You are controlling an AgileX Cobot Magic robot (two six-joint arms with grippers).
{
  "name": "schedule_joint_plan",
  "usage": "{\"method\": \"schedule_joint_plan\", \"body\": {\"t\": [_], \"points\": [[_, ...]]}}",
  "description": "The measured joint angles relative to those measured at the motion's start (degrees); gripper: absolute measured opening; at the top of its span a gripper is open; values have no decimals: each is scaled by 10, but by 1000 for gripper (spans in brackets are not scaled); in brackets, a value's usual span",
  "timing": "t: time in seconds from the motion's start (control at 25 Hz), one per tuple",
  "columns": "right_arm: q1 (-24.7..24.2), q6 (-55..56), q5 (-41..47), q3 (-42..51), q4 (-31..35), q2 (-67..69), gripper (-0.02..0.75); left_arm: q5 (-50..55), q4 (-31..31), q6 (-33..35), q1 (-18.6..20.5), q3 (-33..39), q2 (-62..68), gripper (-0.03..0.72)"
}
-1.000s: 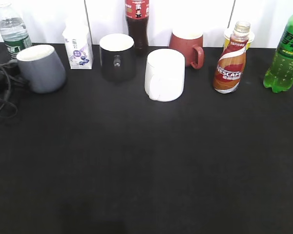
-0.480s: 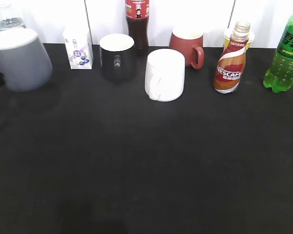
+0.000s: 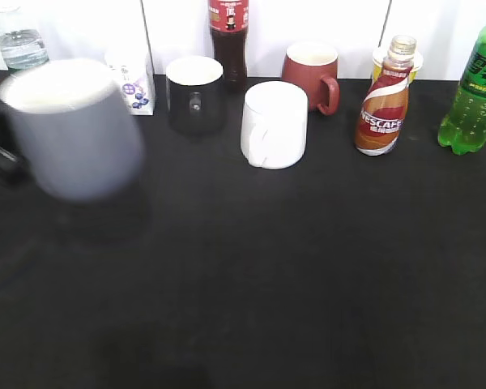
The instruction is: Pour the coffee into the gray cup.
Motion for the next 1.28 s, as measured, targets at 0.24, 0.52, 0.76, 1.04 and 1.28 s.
{"method": "schedule_joint_plan", "body": {"t": [0.24, 0.52, 0.76, 1.04, 1.28], "points": [[0, 0, -43, -12, 7, 31, 589, 12, 2, 0, -44, 1, 1, 38], [0, 1, -408, 12, 25, 270, 589, 22, 1, 0, -44, 1, 1, 38], [0, 2, -663, 13, 24, 516, 589, 22, 1, 0, -44, 1, 1, 38], [0, 22, -895, 38, 23, 724, 589, 23, 0, 0, -44, 1, 1, 38], [12, 91, -1068, 45, -103, 866, 591, 23, -1, 0, -44, 1, 1, 38]]}}
